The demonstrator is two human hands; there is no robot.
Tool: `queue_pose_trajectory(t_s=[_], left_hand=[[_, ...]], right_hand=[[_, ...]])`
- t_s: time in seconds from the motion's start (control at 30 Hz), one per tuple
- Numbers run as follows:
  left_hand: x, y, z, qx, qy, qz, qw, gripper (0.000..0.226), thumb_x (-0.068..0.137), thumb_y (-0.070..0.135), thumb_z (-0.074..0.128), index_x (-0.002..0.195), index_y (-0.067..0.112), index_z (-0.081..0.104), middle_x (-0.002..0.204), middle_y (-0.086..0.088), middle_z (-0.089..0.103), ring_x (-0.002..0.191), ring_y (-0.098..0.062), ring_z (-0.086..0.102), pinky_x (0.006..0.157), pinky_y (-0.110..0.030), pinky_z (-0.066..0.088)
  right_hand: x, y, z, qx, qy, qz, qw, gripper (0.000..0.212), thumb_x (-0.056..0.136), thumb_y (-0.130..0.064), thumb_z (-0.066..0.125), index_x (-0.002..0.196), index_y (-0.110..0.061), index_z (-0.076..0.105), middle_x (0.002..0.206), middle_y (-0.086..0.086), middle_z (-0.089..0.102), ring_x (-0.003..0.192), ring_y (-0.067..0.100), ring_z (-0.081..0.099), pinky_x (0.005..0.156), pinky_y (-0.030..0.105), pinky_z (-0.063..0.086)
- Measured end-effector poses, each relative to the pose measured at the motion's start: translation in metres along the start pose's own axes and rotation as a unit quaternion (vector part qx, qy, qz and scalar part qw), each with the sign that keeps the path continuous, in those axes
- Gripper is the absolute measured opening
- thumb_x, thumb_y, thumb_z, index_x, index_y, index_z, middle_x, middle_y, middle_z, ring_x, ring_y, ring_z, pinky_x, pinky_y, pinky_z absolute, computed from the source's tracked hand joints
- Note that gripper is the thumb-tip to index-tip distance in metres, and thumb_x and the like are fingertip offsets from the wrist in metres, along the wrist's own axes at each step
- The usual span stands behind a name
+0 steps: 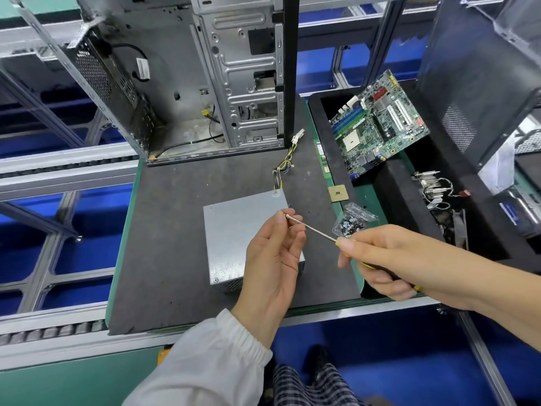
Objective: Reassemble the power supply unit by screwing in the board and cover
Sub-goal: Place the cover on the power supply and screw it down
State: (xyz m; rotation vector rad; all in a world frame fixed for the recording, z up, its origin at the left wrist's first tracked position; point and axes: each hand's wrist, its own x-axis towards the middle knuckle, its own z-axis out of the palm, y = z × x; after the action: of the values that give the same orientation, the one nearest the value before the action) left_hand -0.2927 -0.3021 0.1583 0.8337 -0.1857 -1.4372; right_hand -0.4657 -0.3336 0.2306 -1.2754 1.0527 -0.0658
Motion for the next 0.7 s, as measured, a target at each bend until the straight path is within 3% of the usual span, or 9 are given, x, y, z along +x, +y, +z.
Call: queue_pose_trajectory(t_s=[0.13, 0.23, 0.37, 0.43, 0.47, 0.53, 0.57, 0.63, 0.7], left_hand=[[0.002, 0.002, -0.002, 0.023, -0.021, 0.001, 1.0, 0.021, 0.086, 0.018, 0.059, 0.092, 0.005, 0.074, 0.087, -0.007, 0.072, 0.074, -0.009, 0.069, 0.069, -0.017, 0.055], [0.005, 0.01, -0.009, 0.125, -0.054, -0.011, 0.991, 0.027, 0.094, 0.021, 0.053, 0.108, 0.004, 0.069, 0.098, -0.007, 0.073, 0.076, -0.01, 0.069, 0.069, -0.017, 0.055], [0.016, 0.041, -0.035, 0.337, -0.034, 0.092, 0.936, 0.03, 0.093, 0.033, 0.055, 0.106, 0.01, 0.069, 0.095, -0.001, 0.072, 0.063, -0.011, 0.059, 0.058, -0.022, 0.049], [0.025, 0.058, -0.046, 0.515, -0.043, 0.186, 0.836, 0.026, 0.096, 0.029, 0.058, 0.116, 0.015, 0.067, 0.105, 0.001, 0.069, 0.079, -0.013, 0.061, 0.072, -0.03, 0.049], [0.03, 0.062, -0.051, 0.624, -0.073, 0.215, 0.748, 0.044, 0.091, 0.037, 0.063, 0.129, 0.015, 0.059, 0.122, -0.001, 0.063, 0.102, -0.016, 0.059, 0.089, -0.033, 0.045], [0.045, 0.065, -0.057, 0.809, -0.162, 0.174, 0.537, 0.118, 0.064, 0.073, 0.064, 0.154, 0.013, 0.019, 0.16, -0.011, 0.017, 0.147, -0.027, 0.016, 0.12, -0.041, 0.013], [0.051, 0.066, -0.057, 0.864, -0.18, 0.126, 0.454, 0.143, 0.048, 0.087, 0.057, 0.156, 0.015, -0.005, 0.162, -0.009, -0.01, 0.15, -0.027, -0.012, 0.121, -0.045, -0.005], [0.064, 0.064, -0.055, 0.909, -0.197, 0.066, 0.36, 0.161, 0.035, 0.095, 0.056, 0.147, 0.02, -0.032, 0.156, -0.008, -0.034, 0.143, -0.026, -0.035, 0.116, -0.051, -0.019], [0.073, 0.058, -0.052, 0.919, -0.212, 0.044, 0.33, 0.163, 0.039, 0.091, 0.066, 0.144, 0.021, -0.037, 0.155, -0.014, -0.035, 0.141, -0.029, -0.038, 0.115, -0.055, -0.019]], right_hand=[[0.0, 0.0, 0.0, -0.007, 0.022, -0.011, 1.0, 0.032, 0.086, -0.033, 0.062, 0.085, -0.007, 0.044, 0.053, -0.001, 0.035, 0.041, 0.012, 0.025, 0.039, 0.02, 0.021], [0.002, -0.006, -0.007, -0.102, 0.095, -0.057, 0.989, 0.03, 0.084, -0.031, 0.065, 0.082, -0.005, 0.051, 0.056, 0.004, 0.04, 0.042, 0.013, 0.028, 0.041, 0.021, 0.024], [0.001, -0.016, -0.023, -0.382, 0.191, -0.107, 0.898, 0.022, 0.074, -0.05, 0.068, 0.077, -0.029, 0.065, 0.066, -0.007, 0.06, 0.058, 0.006, 0.046, 0.056, 0.024, 0.037], [-0.002, -0.024, -0.025, -0.506, 0.195, -0.11, 0.833, 0.028, 0.072, -0.061, 0.062, 0.086, -0.037, 0.067, 0.074, -0.013, 0.062, 0.07, 0.006, 0.053, 0.06, 0.027, 0.04], [-0.002, -0.027, -0.025, -0.571, 0.194, -0.116, 0.789, 0.032, 0.073, -0.066, 0.056, 0.092, -0.041, 0.066, 0.081, -0.015, 0.062, 0.077, 0.008, 0.055, 0.06, 0.027, 0.038], [-0.003, -0.034, -0.024, -0.667, 0.187, -0.132, 0.709, 0.044, 0.073, -0.074, 0.039, 0.101, -0.047, 0.061, 0.093, -0.018, 0.061, 0.086, 0.011, 0.058, 0.058, 0.026, 0.032], [-0.003, -0.038, -0.022, -0.697, 0.18, -0.138, 0.68, 0.052, 0.072, -0.075, 0.028, 0.103, -0.047, 0.059, 0.095, -0.018, 0.059, 0.089, 0.011, 0.059, 0.056, 0.025, 0.03], [-0.004, -0.047, -0.018, -0.745, 0.167, -0.146, 0.629, 0.061, 0.071, -0.073, 0.015, 0.105, -0.045, 0.057, 0.094, -0.017, 0.055, 0.086, 0.01, 0.058, 0.05, 0.023, 0.023], [-0.001, -0.053, -0.013, -0.781, 0.155, -0.147, 0.586, 0.056, 0.078, -0.071, 0.015, 0.103, -0.042, 0.055, 0.091, -0.014, 0.052, 0.077, 0.012, 0.052, 0.048, 0.024, 0.021]])
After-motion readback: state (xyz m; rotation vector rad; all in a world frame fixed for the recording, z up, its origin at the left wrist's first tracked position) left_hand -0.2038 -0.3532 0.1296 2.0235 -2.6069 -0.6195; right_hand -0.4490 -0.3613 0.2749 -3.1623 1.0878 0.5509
